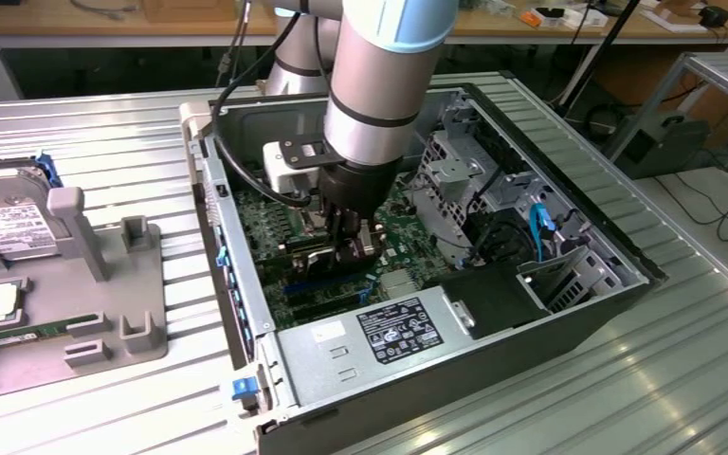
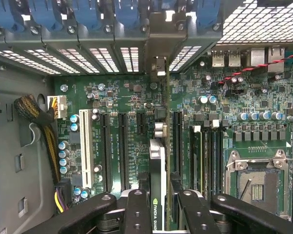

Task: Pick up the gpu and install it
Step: 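Insert the gpu into the slot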

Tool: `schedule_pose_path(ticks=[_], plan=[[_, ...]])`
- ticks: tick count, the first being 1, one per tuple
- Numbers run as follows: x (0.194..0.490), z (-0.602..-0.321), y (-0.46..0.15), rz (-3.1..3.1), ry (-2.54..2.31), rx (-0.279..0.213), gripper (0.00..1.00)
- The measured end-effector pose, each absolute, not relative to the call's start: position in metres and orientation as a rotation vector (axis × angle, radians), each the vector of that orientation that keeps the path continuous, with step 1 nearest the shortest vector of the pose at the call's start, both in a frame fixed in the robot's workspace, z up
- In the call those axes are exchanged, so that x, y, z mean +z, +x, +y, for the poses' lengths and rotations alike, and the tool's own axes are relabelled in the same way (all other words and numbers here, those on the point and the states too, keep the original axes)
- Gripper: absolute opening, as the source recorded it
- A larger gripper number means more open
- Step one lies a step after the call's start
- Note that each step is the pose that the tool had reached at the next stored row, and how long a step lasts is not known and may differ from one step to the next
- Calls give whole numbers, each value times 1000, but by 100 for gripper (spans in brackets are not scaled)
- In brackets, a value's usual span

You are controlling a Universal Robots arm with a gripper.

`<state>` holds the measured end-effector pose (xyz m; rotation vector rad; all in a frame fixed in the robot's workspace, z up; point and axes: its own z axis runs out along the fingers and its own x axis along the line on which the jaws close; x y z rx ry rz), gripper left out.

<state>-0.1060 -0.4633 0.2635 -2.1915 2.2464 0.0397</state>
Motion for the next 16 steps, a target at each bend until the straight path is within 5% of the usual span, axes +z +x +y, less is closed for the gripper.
schedule_pose_path(ticks=[16], plan=[[264, -468, -106, 2246, -2192, 40, 27]])
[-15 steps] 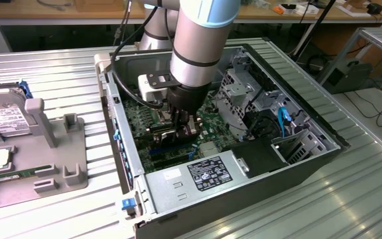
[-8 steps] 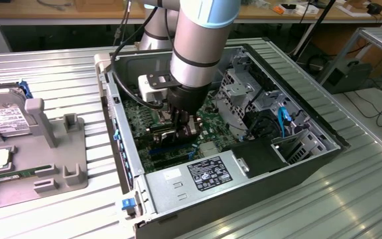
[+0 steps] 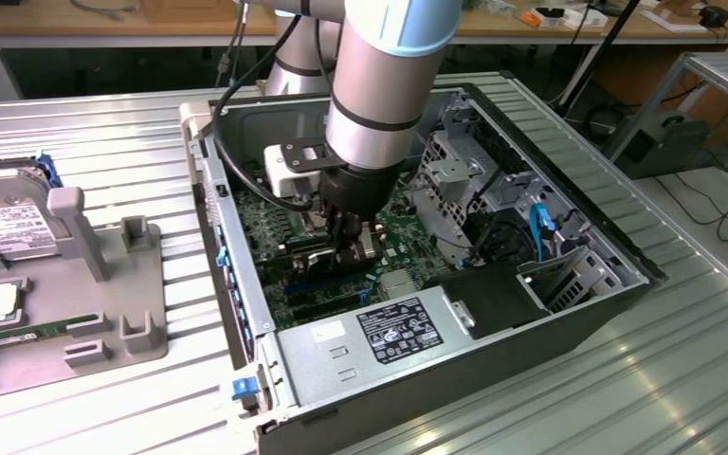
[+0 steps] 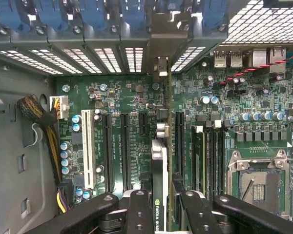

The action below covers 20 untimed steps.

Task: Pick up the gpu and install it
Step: 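Insert the gpu into the slot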

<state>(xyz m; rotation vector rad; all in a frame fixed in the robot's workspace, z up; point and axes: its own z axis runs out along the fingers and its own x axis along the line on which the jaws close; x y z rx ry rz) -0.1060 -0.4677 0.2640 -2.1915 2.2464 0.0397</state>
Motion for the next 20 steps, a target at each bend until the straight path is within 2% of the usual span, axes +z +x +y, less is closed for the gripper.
schedule_pose_path(ticks=[20], plan=[[258, -469, -106, 2247, -2192, 39, 27]])
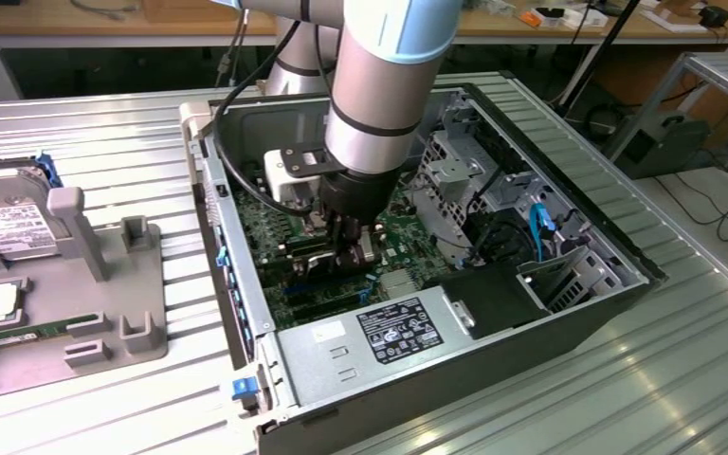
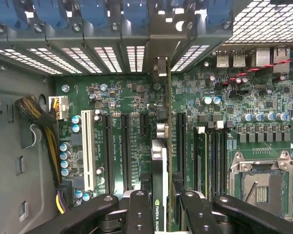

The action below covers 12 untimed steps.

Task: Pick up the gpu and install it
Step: 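Insert the gpu into the slot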

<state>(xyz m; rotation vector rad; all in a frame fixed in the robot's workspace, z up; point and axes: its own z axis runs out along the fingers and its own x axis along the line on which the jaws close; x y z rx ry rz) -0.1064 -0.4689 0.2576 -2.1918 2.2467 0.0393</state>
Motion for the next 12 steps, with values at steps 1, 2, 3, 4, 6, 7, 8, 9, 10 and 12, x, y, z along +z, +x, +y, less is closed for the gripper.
schedule_pose_path(ticks=[1, 2, 3, 4, 6, 7, 8, 9, 10, 12], plan=[[257, -469, -106, 2247, -2192, 39, 27], [257, -469, -106, 2247, -2192, 39, 27], [257, -469, -106, 2247, -2192, 39, 27], [256, -469, -107, 2247, -2192, 39, 27], [256, -469, -107, 2247, -2192, 39, 27], [255, -469, -107, 2247, -2192, 39, 27], [255, -469, -107, 2247, -2192, 39, 27], [255, -469, -108, 2246, -2192, 39, 27], [254, -469, -109, 2246, -2192, 39, 27], [254, -469, -109, 2246, -2192, 39, 27]])
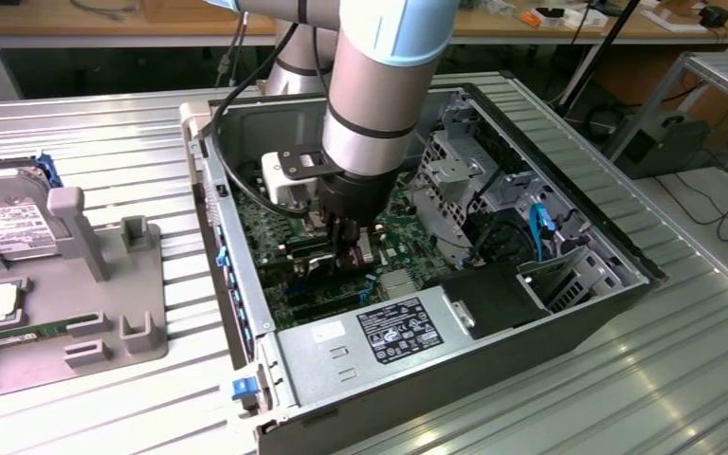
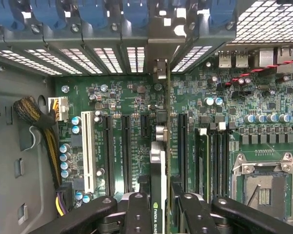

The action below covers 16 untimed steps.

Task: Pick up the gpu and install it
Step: 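Insert the gpu into the slot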

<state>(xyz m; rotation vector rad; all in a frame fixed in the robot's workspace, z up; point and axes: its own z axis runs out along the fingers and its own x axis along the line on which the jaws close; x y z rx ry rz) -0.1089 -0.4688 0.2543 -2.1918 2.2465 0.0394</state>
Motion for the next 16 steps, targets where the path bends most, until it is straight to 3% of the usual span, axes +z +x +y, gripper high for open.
schedule_pose_path(ticks=[16], plan=[[254, -463, -109, 2134, -2304, 40, 27]])
